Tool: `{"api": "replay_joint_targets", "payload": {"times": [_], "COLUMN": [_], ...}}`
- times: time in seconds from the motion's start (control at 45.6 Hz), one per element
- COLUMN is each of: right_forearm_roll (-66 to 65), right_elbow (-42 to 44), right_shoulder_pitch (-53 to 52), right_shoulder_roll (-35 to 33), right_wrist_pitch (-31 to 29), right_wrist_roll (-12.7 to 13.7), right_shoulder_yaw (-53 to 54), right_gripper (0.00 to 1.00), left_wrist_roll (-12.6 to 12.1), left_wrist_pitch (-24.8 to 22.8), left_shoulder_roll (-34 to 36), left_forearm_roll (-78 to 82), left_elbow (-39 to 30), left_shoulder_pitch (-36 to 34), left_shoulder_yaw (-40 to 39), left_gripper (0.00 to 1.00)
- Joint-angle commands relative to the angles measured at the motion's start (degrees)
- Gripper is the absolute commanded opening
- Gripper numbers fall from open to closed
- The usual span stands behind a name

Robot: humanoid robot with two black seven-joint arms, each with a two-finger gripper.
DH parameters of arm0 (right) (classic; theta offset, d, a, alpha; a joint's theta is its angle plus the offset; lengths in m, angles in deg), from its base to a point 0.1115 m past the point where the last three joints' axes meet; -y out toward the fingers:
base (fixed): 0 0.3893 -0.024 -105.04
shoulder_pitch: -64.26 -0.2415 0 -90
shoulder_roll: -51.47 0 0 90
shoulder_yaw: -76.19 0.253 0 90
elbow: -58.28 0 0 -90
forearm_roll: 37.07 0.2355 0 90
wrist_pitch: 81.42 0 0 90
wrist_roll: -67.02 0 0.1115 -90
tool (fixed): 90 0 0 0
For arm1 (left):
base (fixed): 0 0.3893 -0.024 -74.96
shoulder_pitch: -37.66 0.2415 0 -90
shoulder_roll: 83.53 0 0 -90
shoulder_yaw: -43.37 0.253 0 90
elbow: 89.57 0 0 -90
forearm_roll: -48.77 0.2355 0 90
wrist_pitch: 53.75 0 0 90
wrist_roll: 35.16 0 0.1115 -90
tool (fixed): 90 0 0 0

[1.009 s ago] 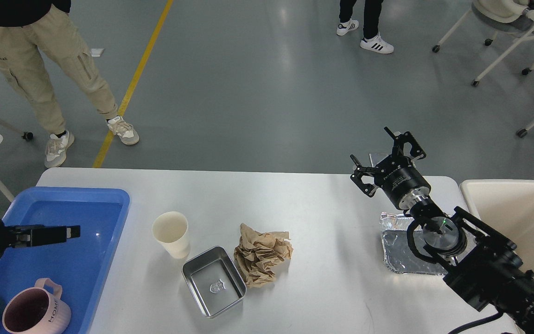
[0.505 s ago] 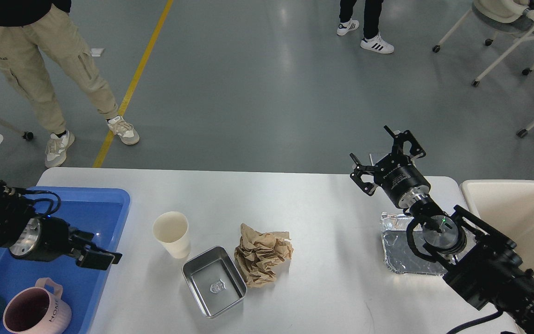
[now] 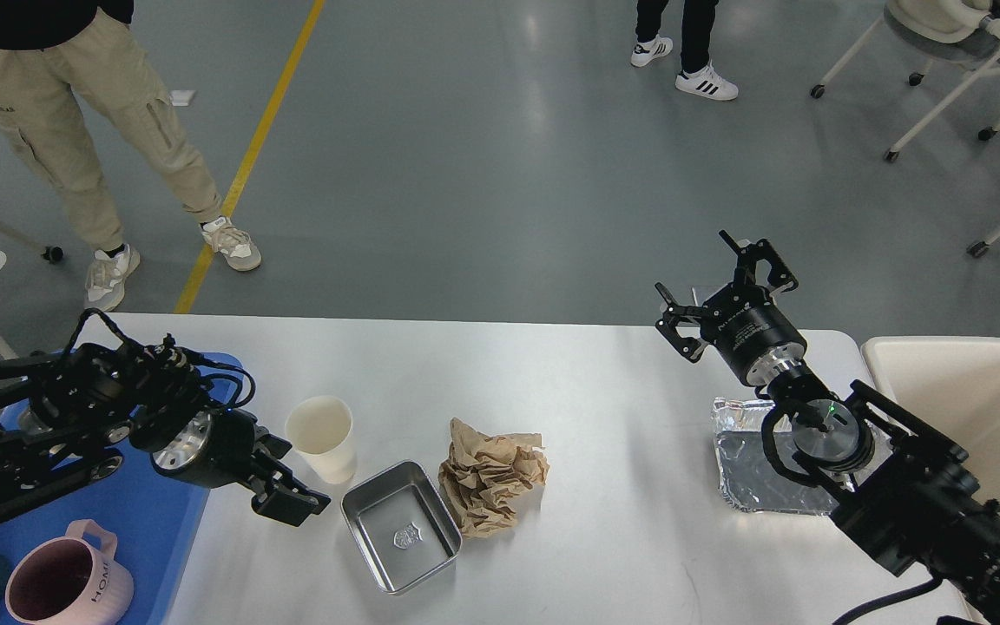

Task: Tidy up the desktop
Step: 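Reach the left gripper toward the small metal tray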

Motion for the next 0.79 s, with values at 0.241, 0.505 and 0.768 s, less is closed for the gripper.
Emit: {"api": "replay_joint_targets", "payload": {"times": [0.241,0.505,0.768], "right_forearm_roll": [0.0,0.0,0.0], "right_elbow": [0.0,0.0,0.0], "right_shoulder_pitch": [-0.5,-0.8,-0.8], "right_shoulder_roll": [-0.4,-0.4,-0.4], "right_wrist_pitch": [0.0,-0.1,-0.1], "right_wrist_roll": [0.0,0.0,0.0], "right_shoulder_yaw": [0.0,0.1,0.2], "right_gripper": [1.0,1.0,1.0], "left_wrist_roll": [-0.4,-0.4,-0.4], "left_wrist_pitch": [-2.2,-3.3,-3.4], "left_shoulder_roll": [-6.0,-9.9,-15.3], "left_forearm_roll": [-0.1,0.9,4.1], "left_elbow": [-0.2,0.0,1.8], "left_shoulder_pitch": [-2.2,-2.4,-2.1], "left_shoulder_yaw": [-0.1,1.3,5.0], "left_gripper": [0.97,0.96,0.96]}}
